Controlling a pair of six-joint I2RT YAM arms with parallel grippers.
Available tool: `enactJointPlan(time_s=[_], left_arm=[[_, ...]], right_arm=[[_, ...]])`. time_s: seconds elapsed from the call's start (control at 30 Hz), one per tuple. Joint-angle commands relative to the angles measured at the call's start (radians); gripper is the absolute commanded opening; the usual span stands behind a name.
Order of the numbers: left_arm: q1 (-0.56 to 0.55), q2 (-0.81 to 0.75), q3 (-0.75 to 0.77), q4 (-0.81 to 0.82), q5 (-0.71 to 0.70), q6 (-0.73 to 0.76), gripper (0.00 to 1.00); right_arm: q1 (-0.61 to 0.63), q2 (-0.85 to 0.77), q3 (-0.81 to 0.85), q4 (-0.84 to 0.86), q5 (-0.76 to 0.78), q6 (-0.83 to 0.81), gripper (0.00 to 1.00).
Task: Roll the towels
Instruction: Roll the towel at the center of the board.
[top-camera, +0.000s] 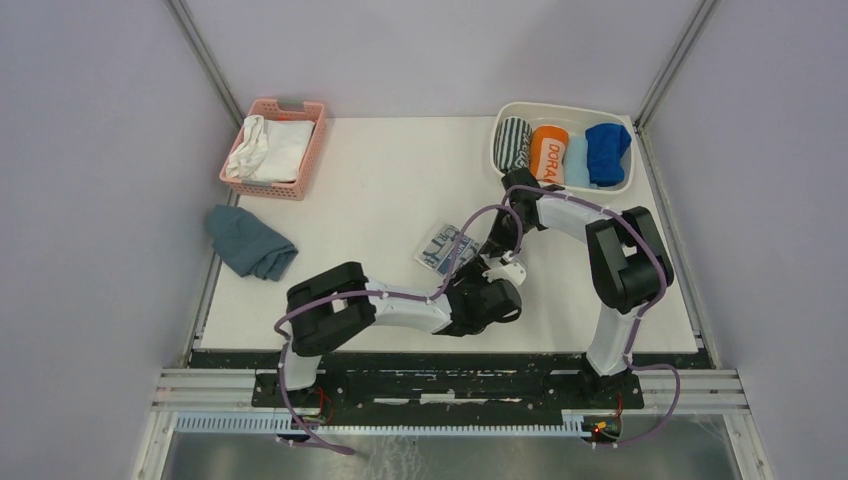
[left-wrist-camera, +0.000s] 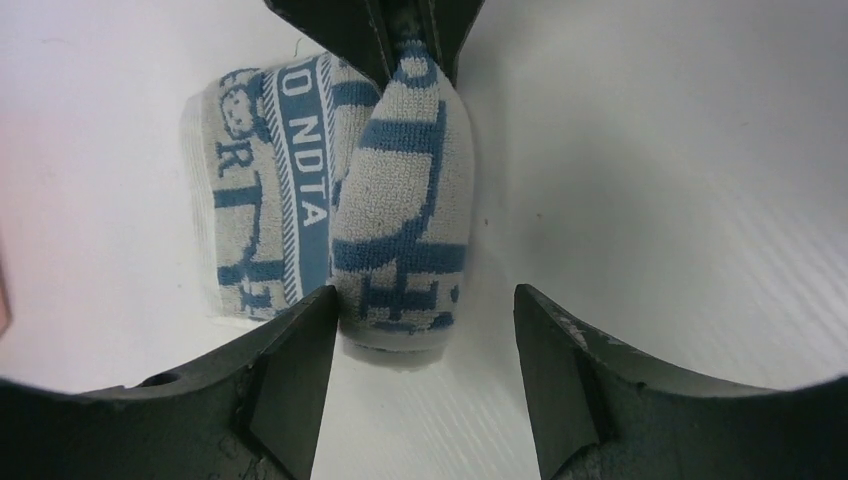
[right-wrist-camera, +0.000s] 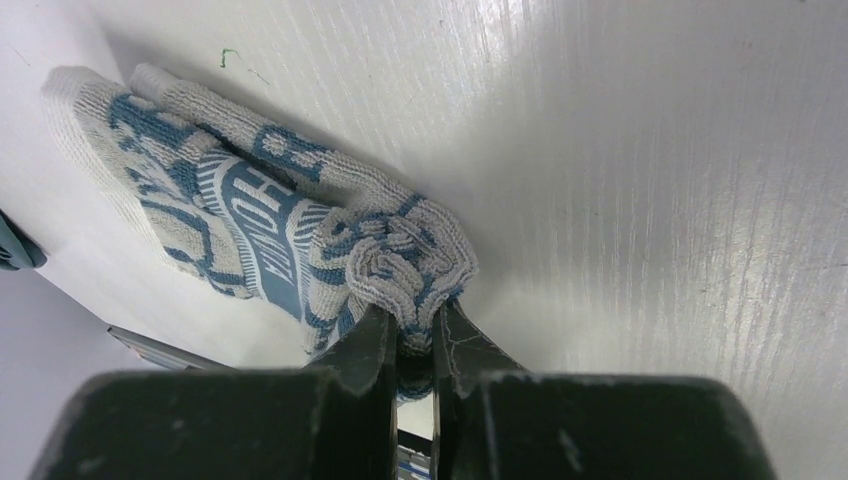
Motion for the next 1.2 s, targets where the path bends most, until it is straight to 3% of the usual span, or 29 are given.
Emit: enactJointPlan(time_s=[0.0, 0.1, 0.23, 0.3, 0.4, 0.47, 0.63, 0.87, 1.0, 1.17], left_arm=[[0.0, 0.068, 0.058, 0.082, -0.141, 0.14, 0.71], [0.001, 0.117, 0.067, 0.084, -0.141, 0.164, 0.66], [0.004, 0.128, 0.054, 0.063, -0.083, 0.143, 0.49], [0.014, 0.098, 0.037, 0.052, -0.031, 0.109, 0.4], [0.06, 0.018, -0.005, 0.049, 0.117, 0.04, 0.2], [0.113, -0.049, -0.043, 0.063, 0.268, -0.005, 0.15], [0.313, -0.184, -0.165, 0.175, 0.725, -0.199, 0.12], [0.539, -0.163, -0.256, 0.372, 1.222, -0.46, 0.1], [0.623, -0.08, -0.269, 0.495, 1.385, -0.642, 0.09], [0.659, -0.026, -0.284, 0.574, 1.443, -0.749, 0.07]], right_arm=[[0.0, 0.021, 0.016, -0.057, 0.01, 0.001, 0.02], [0.001, 0.014, 0.012, -0.049, 0.0, 0.006, 0.02], [-0.001, -0.008, -0.002, 0.004, -0.037, 0.006, 0.04], [0.0, -0.014, -0.005, 0.033, -0.063, -0.01, 0.11], [0.001, -0.038, -0.014, 0.071, -0.096, -0.044, 0.24], [-0.001, -0.079, -0.046, 0.123, -0.103, -0.059, 0.35], [-0.016, -0.163, -0.102, 0.231, -0.118, -0.09, 0.55], [-0.048, -0.192, -0.217, 0.426, -0.2, -0.023, 0.63], [-0.048, -0.168, -0.245, 0.506, -0.214, 0.022, 0.66], [-0.048, -0.114, -0.261, 0.596, -0.232, 0.067, 0.67]])
